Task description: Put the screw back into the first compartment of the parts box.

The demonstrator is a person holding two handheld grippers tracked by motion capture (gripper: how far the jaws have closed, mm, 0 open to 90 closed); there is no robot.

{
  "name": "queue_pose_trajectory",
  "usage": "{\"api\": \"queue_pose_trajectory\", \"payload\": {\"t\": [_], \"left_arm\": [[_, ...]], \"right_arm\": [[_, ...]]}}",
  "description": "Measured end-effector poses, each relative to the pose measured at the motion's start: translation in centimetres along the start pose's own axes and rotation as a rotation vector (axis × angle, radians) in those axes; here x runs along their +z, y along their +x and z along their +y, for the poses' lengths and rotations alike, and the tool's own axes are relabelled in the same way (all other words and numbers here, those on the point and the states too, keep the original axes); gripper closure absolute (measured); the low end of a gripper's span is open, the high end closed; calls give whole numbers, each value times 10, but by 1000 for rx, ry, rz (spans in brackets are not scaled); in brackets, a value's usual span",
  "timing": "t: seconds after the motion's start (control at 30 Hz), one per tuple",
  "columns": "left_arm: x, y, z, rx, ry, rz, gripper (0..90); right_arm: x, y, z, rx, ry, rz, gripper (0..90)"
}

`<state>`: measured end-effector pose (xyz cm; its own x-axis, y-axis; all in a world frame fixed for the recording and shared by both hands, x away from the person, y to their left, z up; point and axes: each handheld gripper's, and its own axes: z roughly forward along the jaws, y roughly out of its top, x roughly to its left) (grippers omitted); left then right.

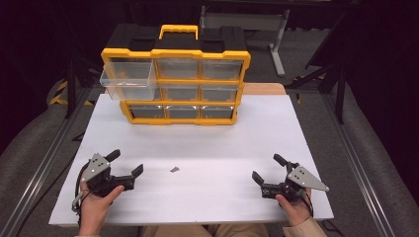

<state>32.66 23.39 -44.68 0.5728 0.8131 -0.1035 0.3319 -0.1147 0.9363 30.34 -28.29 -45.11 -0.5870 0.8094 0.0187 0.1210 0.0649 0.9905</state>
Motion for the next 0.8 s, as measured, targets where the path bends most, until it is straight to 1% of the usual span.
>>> {"api": "queue_pose_trajectory", "payload": {"t": [0.03, 0.1, 0.13, 0.17, 0.2, 0.23, 0.27, 0.3, 0.33, 0.37, 0.5, 0.53, 0.57, 0.63, 0.67, 0.7, 0.77, 0.8], "left_arm": [[0, 0, 0, 0, 0, 0, 10], [7, -4, 3, -8, 22, -11, 13], [10, -6, 4, -10, 38, -24, 12], [13, -7, 6, -7, 53, -39, 13], [16, -9, 7, 2, 65, -42, 13], [22, -12, 9, -3, 76, -54, 13], [22, -12, 9, -3, 76, -54, 13], [27, -13, 10, -19, 89, -69, 12], [27, -13, 10, -19, 89, -69, 12], [31, -15, 11, -23, 96, -65, 12], [38, -20, 14, -6, 126, -70, 20], [40, -22, 16, 4, 140, -67, 31], [42, -23, 17, 2, 146, -69, 39], [45, -23, 18, -4, 156, -77, 87], [47, -24, 19, 0, 168, -84, 104], [49, -25, 20, 14, 188, -84, 119], [53, -27, 21, 22, 208, -89, 166], [54, -27, 22, 16, 222, -96, 190]], "right_arm": [[0, 0, 0, -2, 1, 1, 17], [1, 1, 0, -5, 0, 3, 18], [1, 2, 0, -8, 2, 6, 18], [1, 2, 0, -13, 1, 6, 17], [1, 2, 0, -19, 2, 7, 18], [0, 2, 0, -18, 2, 8, 18], [0, 2, 0, -17, 3, 9, 18], [0, 2, 0, -16, 3, 12, 19], [0, 2, 0, -16, 3, 12, 19], [0, 1, 1, -18, 4, 11, 20], [-1, 0, 1, -19, 1, 6, 21], [-1, 0, 1, -19, 1, 7, 22], [-1, -1, 1, -20, 2, 8, 25], [-1, -1, 1, -20, 0, 9, 25], [-1, 0, 2, -20, 0, 11, 25], [-1, -1, 2, -22, -1, 12, 25], [-1, -1, 2, -20, -2, 12, 25], [-1, -1, 2, -18, -2, 13, 25]]}}
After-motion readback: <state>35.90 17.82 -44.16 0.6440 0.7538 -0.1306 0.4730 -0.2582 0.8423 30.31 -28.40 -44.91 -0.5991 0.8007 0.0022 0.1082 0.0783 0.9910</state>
